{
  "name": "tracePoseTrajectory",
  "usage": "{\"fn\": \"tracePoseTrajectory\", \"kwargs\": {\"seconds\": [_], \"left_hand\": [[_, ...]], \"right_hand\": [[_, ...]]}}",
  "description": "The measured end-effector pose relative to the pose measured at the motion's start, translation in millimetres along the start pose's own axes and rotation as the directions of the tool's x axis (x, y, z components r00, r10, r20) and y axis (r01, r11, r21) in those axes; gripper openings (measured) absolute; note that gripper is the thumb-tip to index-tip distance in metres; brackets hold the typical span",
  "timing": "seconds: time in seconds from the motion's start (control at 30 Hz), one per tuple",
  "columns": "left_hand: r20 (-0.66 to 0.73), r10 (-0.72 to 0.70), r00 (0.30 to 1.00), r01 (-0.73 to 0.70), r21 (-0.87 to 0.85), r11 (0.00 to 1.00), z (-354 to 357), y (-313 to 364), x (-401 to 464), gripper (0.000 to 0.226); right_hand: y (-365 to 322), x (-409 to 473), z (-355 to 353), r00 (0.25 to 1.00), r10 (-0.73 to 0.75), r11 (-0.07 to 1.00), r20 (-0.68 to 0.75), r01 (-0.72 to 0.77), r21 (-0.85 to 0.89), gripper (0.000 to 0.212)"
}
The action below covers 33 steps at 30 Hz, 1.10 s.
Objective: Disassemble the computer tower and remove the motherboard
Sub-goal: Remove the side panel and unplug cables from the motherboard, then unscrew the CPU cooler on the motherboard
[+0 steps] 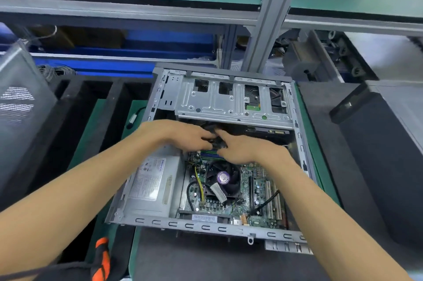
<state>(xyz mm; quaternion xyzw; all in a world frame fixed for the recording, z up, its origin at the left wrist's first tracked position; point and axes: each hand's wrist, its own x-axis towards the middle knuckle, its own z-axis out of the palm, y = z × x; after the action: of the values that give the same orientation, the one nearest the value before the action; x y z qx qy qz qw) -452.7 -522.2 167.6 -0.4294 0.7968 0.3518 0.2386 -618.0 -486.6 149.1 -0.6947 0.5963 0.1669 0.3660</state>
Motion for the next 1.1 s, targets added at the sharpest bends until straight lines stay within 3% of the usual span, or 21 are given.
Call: {"fn": "tracePoseTrajectory", "kwargs": {"seconds": [0.07,0.17,0.3,0.4,0.63,0.77,0.87,1.0,1.1], "left_hand": [[-0.063,0.041,0.997,-0.042,-0.012,0.999,-7.4,6.6,-21.7,0.044],[-0.280,0.091,0.956,-0.125,-0.107,0.986,-14.7,17.5,-49.2,0.033],[-0.595,-0.018,0.804,-0.166,-0.253,0.953,-1.3,23.4,-80.1,0.038],[-0.736,-0.134,0.664,-0.166,-0.320,0.933,24.4,16.8,-114.6,0.044],[-0.762,-0.440,0.475,-0.076,-0.534,0.842,111.0,-20.2,-222.0,0.046],[-0.656,-0.638,0.403,0.009,-0.694,0.720,171.1,-48.2,-270.3,0.034],[-0.540,-0.744,0.394,0.057,-0.794,0.606,213.7,-66.2,-286.5,0.030],[-0.441,-0.719,0.537,0.066,-0.827,0.558,259.2,-77.7,-281.8,0.028],[-0.410,-0.682,0.605,0.045,-0.838,0.544,279.9,-81.0,-269.3,0.026]], "right_hand": [[1.4,-24.7,-8.2,0.997,-0.068,0.997,-0.023,0.069,0.025,0.063],[0.5,-55.1,-22.1,0.972,-0.117,0.983,-0.201,0.143,0.119,0.054],[-12.6,-78.0,-25.9,0.869,-0.173,0.967,-0.463,0.239,0.086,0.058],[-39.0,-86.5,-14.2,0.779,-0.321,0.923,-0.538,0.385,0.007,0.065],[-147.0,-96.4,45.8,0.684,-0.603,0.756,-0.411,0.654,-0.021,0.074],[-199.4,-102.1,102.5,0.570,-0.707,0.657,-0.420,0.749,-0.089,0.046],[-219.9,-93.1,157.2,0.641,-0.695,0.694,-0.325,0.716,-0.073,0.030],[-216.8,-62.6,223.7,0.855,-0.516,0.834,-0.054,0.487,-0.258,0.051],[-206.5,-46.8,252.6,0.908,-0.420,0.870,0.000,0.403,-0.283,0.051]]}}
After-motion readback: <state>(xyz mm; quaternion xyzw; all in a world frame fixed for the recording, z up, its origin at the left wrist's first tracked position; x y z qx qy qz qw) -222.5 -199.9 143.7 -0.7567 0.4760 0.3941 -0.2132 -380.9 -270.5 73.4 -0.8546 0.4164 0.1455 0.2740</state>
